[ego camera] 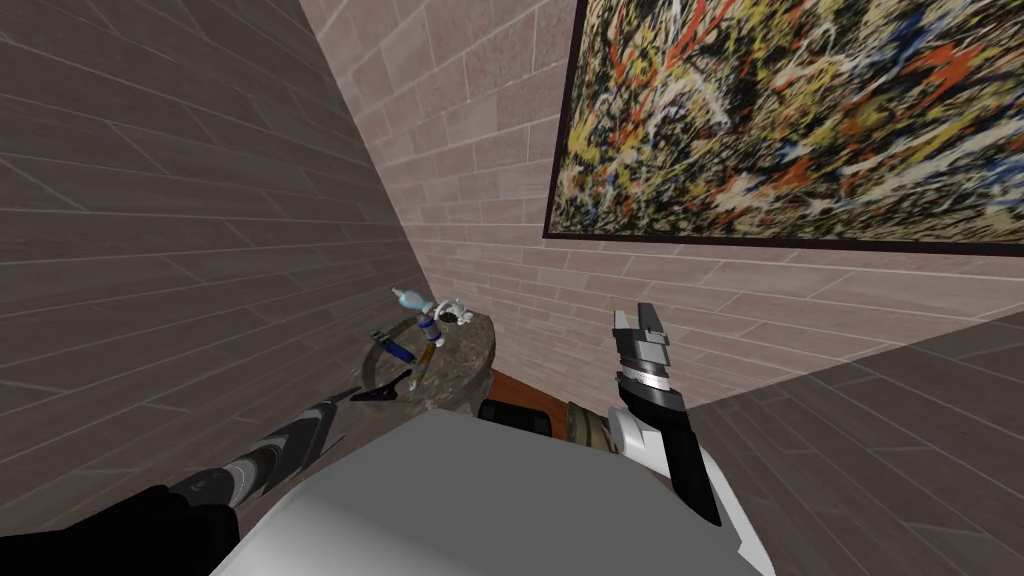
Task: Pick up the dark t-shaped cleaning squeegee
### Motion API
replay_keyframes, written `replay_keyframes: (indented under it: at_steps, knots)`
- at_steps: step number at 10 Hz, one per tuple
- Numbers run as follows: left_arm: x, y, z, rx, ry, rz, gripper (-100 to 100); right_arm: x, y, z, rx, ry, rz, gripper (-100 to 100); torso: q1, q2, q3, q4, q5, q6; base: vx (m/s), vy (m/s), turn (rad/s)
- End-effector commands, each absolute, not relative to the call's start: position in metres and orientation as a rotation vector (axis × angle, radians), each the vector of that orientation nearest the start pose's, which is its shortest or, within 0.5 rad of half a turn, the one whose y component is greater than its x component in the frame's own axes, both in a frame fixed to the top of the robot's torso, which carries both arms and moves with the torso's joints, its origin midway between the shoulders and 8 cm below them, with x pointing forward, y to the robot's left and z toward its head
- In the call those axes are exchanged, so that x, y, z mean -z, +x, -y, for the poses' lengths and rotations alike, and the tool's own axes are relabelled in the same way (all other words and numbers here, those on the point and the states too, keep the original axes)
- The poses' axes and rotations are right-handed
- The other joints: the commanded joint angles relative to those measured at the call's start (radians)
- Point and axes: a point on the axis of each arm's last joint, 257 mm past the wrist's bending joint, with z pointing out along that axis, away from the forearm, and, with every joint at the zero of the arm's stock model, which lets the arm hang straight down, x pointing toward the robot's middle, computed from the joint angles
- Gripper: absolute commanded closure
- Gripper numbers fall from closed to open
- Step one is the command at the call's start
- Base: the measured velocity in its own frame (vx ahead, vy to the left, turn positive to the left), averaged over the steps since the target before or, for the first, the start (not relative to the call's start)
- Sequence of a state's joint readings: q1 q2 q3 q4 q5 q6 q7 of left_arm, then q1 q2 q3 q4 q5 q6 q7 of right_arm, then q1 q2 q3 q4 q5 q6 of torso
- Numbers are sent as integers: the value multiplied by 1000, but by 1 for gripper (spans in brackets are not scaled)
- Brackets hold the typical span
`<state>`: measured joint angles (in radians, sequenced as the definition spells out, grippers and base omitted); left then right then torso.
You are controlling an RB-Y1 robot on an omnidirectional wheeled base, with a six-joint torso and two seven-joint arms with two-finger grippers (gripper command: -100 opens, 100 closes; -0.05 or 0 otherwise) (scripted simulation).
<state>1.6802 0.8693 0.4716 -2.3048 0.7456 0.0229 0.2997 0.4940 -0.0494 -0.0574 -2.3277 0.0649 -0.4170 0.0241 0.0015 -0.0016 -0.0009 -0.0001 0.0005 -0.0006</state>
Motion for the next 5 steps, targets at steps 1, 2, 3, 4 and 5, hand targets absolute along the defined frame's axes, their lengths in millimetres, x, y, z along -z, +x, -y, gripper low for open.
replay_keyframes:
  at_steps: [1,2,3,4,5]
  knots:
    - [256,75,-501,481,-1966,-1548,-100,-33,347,286,-1174,589,-709,0,0,0,0,0,0,0,27,28,-133]
    - [261,63,-504,443,-2014,-1554,-100,-33,347,286,-1174,589,-709,0,0,0,0,0,0,0,34,30,-211]
    - [265,52,-507,407,-2059,-1558,-100,-33,347,286,-1174,589,-709,0,0,0,0,0,0,1,51,47,-197]
    - [268,42,-509,372,-2101,-1562,-100,-33,347,286,-1174,589,-709,0,1,-1,-1,0,0,0,51,50,-168]
    - [271,32,-511,339,-2138,-1565,-100,-33,347,286,-1174,589,-709,0,1,-1,-1,0,0,0,39,38,-184]
